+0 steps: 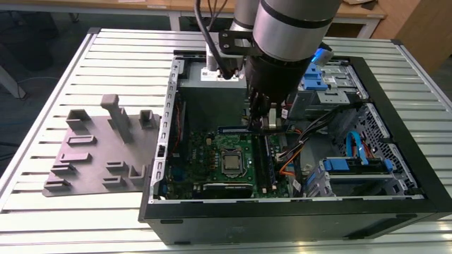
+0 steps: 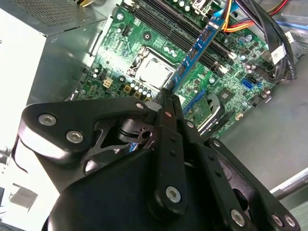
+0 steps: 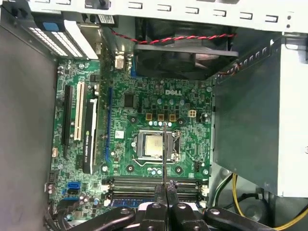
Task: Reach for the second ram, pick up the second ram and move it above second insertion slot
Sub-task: 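Pick up the second ram and move it above second insertion slot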
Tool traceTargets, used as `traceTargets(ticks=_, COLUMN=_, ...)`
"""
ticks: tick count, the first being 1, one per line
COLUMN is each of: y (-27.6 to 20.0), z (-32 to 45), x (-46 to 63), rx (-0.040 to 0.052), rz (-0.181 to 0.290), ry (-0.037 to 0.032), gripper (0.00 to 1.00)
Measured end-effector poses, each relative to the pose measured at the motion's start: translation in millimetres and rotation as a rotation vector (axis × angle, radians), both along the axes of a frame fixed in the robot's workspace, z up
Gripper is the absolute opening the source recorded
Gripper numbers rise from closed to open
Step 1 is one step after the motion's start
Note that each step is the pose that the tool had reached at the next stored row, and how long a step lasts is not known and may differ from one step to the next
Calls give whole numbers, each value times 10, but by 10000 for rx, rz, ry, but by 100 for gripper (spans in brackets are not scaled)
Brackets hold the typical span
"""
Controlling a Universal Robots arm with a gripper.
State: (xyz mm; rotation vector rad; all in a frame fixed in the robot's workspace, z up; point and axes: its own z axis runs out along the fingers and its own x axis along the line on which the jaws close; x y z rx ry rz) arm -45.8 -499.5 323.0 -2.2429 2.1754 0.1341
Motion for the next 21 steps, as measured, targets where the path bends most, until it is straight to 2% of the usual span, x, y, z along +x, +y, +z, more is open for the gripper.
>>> traceTargets(ticks=17, y=0, z=-239, x=14, rx=0, rz=0, ry=0, gripper=9)
traceTargets(ticks=21, y=0, z=-255, x=15, rx=-3, rz=-1, ry=1, gripper=9)
